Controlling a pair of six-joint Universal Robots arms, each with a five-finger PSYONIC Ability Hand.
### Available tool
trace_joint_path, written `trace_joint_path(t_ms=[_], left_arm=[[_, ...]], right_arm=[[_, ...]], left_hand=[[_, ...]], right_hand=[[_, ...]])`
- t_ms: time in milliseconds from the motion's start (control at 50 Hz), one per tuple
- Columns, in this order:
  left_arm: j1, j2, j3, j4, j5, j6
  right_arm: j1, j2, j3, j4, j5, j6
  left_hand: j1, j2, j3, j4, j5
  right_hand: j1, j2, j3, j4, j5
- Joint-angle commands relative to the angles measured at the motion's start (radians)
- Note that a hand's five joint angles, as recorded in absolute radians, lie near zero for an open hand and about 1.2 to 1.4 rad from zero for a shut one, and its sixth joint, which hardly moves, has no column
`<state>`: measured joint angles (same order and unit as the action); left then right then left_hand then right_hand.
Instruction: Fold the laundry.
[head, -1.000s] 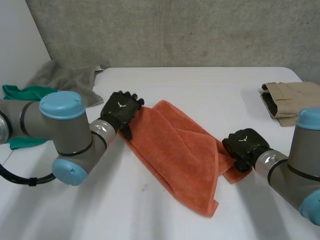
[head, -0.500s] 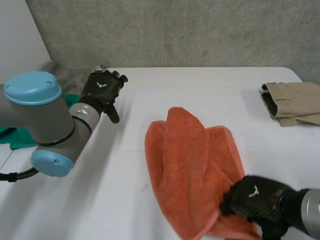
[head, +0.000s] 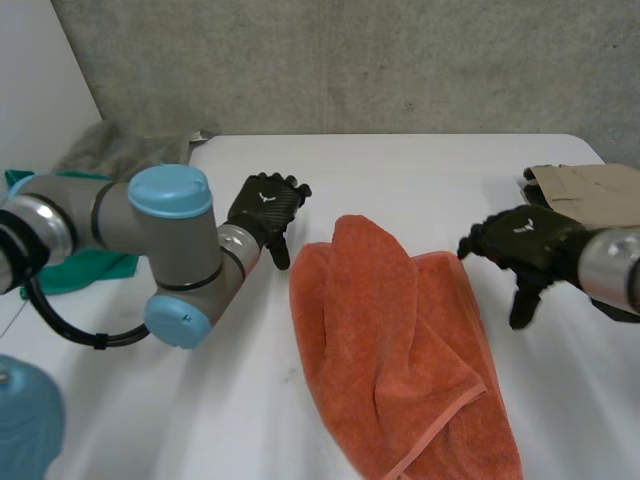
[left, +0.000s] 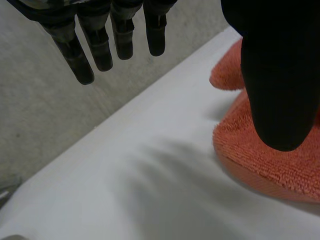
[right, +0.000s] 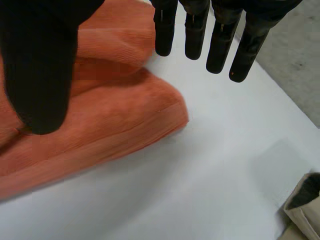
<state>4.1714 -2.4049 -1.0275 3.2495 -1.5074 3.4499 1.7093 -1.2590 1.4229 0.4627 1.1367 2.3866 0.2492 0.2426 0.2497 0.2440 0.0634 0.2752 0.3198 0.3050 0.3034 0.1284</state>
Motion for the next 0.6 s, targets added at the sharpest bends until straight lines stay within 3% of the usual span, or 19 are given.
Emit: trace_joint_path(t_ms=[20, 160, 340, 460, 560, 580, 600], left_arm=[[0.001, -0.132, 0.176, -0.154, 0.081, -0.003], [0.001, -0.166, 0.222, -0.186, 0.098, -0.006], [0.001, -0.243, 0.308, -0.231, 0.099, -0.006], [0.001, -0.276, 0.346, -0.244, 0.098, -0.006], [-0.001, -0.28, 0.351, -0.243, 0.092, -0.006], [-0.001, -0.283, 0.356, -0.243, 0.09, -0.006], [-0.001, -0.284, 0.359, -0.243, 0.089, -0.005]], right_arm=[[0.087, 0.279, -0.209, -0.127, 0.127, 0.132], [0.092, 0.433, -0.334, -0.139, 0.135, 0.23], [0.093, 0.518, -0.41, -0.17, 0.14, 0.252], [0.093, 0.55, -0.42, -0.197, 0.143, 0.252], [0.095, 0.569, -0.434, -0.197, 0.143, 0.252], [0.096, 0.573, -0.437, -0.197, 0.141, 0.253], [0.102, 0.576, -0.443, -0.199, 0.141, 0.253]], left_hand=[[0.041, 0.047, 0.04, 0.046, 0.052], [0.09, 0.097, 0.09, 0.096, 0.102], [0.143, 0.15, 0.143, 0.149, 0.155], [0.36, 0.367, 0.36, 0.365, 0.372], [0.736, 0.743, 0.735, 0.741, 0.747], [0.859, 0.865, 0.858, 0.864, 0.87], [0.929, 0.936, 0.929, 0.935, 0.941]], right_hand=[[0.004, -0.041, -0.026, -0.025, -0.024], [-0.011, -0.056, -0.041, -0.039, -0.039], [-0.002, -0.047, -0.032, -0.03, -0.03], [0.047, 0.003, 0.018, 0.019, 0.02], [0.417, 0.372, 0.387, 0.389, 0.389], [0.557, 0.512, 0.527, 0.529, 0.529], [0.875, 0.831, 0.845, 0.847, 0.847]])
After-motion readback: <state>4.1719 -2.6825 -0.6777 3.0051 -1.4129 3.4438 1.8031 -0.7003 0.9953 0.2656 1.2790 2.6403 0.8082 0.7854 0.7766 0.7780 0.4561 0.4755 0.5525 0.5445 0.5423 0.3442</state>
